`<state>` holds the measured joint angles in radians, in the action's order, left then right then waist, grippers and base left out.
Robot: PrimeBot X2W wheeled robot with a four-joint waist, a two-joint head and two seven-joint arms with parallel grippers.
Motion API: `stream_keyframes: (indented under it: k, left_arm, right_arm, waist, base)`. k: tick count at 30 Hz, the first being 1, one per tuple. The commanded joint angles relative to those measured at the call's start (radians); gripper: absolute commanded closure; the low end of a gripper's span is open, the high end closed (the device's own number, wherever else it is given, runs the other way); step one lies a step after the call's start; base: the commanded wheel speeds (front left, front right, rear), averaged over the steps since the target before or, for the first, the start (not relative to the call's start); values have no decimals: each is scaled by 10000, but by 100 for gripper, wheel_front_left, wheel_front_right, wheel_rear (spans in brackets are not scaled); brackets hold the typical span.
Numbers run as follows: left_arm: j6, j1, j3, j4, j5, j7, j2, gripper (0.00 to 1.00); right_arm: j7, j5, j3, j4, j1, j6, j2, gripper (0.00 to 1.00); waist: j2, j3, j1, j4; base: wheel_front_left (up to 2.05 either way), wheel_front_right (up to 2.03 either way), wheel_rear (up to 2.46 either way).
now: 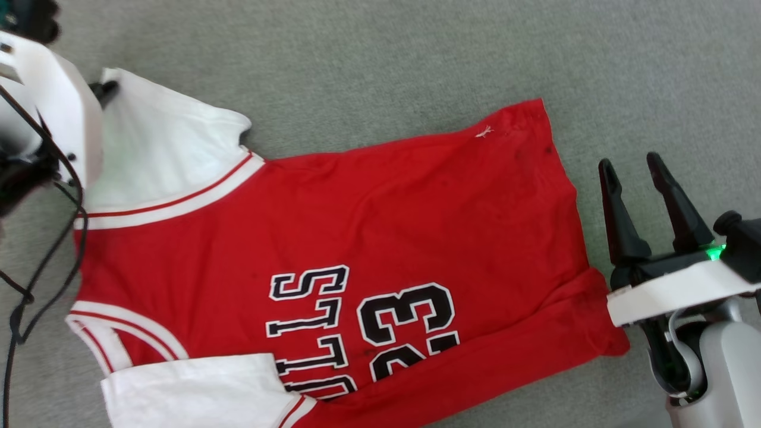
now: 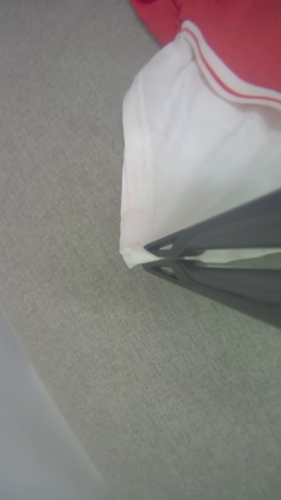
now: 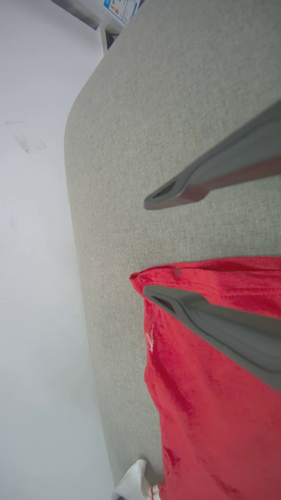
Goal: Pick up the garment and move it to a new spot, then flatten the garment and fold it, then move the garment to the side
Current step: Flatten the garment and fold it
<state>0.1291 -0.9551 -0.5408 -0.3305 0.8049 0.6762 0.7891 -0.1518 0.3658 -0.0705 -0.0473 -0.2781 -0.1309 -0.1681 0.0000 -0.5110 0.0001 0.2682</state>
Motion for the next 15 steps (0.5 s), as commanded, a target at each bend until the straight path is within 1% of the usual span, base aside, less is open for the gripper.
stream_keyframes:
  k: [1,4,8,10,12,15]
  left_arm:
    - [3,249,-185,253,8,-527,24,100]
    - [4,449,-441,721,114,-1338,138,100]
    - [8,771,-755,1499,296,-2227,313,100]
    - [7,889,-939,1917,340,-2506,439,100]
    - [7,1014,-1100,2325,330,-2723,554,100]
    - [8,1277,-1166,2896,277,-3040,711,100]
  right_arm:
    - [250,-151,102,45,235,4,-106,0]
    - [727,-238,245,159,375,4,-247,0]
    - [1666,-276,532,448,536,4,-672,0]
    - [2404,-174,539,628,558,4,-999,0]
    - [3272,-71,453,865,480,4,-1491,0]
    - [4864,174,414,1095,223,4,-2156,0]
  waist:
    - [0,505,-1,-418]
    - [0,874,-1,-683]
    - [0,1258,-1,-1075]
    - [0,1384,-1,-1276]
    - [0,1459,-1,-1457]
    - [0,1473,-1,-1704]
  base:
    - [0,0,0]
    - [0,0,0]
    - [0,0,0]
    - [0,0,0]
    - [0,0,0]
    - [0,0,0]
